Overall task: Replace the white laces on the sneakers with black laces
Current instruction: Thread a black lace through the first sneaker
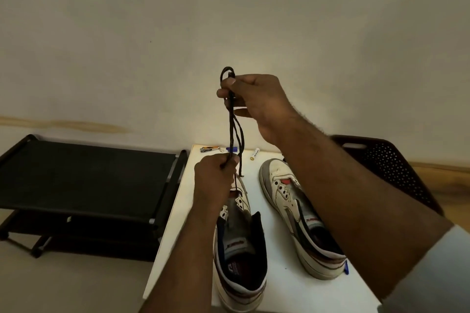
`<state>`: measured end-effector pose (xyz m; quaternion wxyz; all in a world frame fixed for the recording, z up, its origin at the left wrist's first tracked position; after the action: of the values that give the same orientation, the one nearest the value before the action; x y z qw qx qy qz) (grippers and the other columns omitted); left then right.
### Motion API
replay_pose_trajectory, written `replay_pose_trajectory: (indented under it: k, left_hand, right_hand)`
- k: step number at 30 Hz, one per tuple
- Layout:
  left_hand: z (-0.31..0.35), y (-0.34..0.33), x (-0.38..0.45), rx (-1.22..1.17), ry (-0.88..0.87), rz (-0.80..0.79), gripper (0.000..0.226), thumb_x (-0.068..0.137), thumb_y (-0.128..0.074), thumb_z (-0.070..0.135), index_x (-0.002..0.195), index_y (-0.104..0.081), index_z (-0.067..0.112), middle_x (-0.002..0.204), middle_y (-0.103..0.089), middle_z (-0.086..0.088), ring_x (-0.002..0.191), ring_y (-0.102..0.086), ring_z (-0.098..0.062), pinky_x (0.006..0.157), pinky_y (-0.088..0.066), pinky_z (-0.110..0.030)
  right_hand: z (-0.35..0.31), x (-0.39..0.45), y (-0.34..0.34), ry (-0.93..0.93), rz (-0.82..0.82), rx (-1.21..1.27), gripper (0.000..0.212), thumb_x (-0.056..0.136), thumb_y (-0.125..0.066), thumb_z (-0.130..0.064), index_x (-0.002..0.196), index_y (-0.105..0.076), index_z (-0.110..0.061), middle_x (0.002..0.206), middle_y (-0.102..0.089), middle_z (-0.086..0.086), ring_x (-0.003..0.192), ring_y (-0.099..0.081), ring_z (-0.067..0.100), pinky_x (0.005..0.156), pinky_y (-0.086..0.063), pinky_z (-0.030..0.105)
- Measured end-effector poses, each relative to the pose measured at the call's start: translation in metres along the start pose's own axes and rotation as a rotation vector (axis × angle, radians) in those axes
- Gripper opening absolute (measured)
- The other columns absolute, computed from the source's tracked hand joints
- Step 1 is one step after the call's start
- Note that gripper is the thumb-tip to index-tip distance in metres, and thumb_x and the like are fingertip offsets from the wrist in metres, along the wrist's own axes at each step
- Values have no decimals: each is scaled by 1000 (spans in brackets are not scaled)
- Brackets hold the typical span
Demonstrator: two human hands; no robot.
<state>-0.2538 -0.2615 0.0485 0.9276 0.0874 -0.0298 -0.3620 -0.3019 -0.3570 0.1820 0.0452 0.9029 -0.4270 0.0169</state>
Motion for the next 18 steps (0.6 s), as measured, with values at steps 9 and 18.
replay_pose_trajectory:
  k: [9,18]
  left_hand:
    - [-5,7,5,-138,100,30,25,93,-61,15,77,-68,-3,58,-62,-9,42,-56,-12,42,-46,-21]
    - [-1,-7,9,-27,68,-61,34,87,-69,24,67,-63,-3,57,-53,-14,51,-47,-21,54,-46,-31]
  right_hand:
    - [140,-59,21,-178,20,-153,17,89,-63,-5,94,-74,-17,85,-73,-5,82,-67,8,73,-50,23]
    - [171,-65,0,-175,-38,95,19,90,-57,6,79,-71,1,66,-70,5,63,-70,16,61,-55,24]
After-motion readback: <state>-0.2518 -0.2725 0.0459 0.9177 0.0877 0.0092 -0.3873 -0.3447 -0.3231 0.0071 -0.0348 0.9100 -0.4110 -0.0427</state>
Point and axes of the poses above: each hand's wrist, its own x-axis towards the middle knuckle, its own y-axis out of the back of the hand, z = x × y, the point moved 2 cm from there along x, towards the middle knuckle
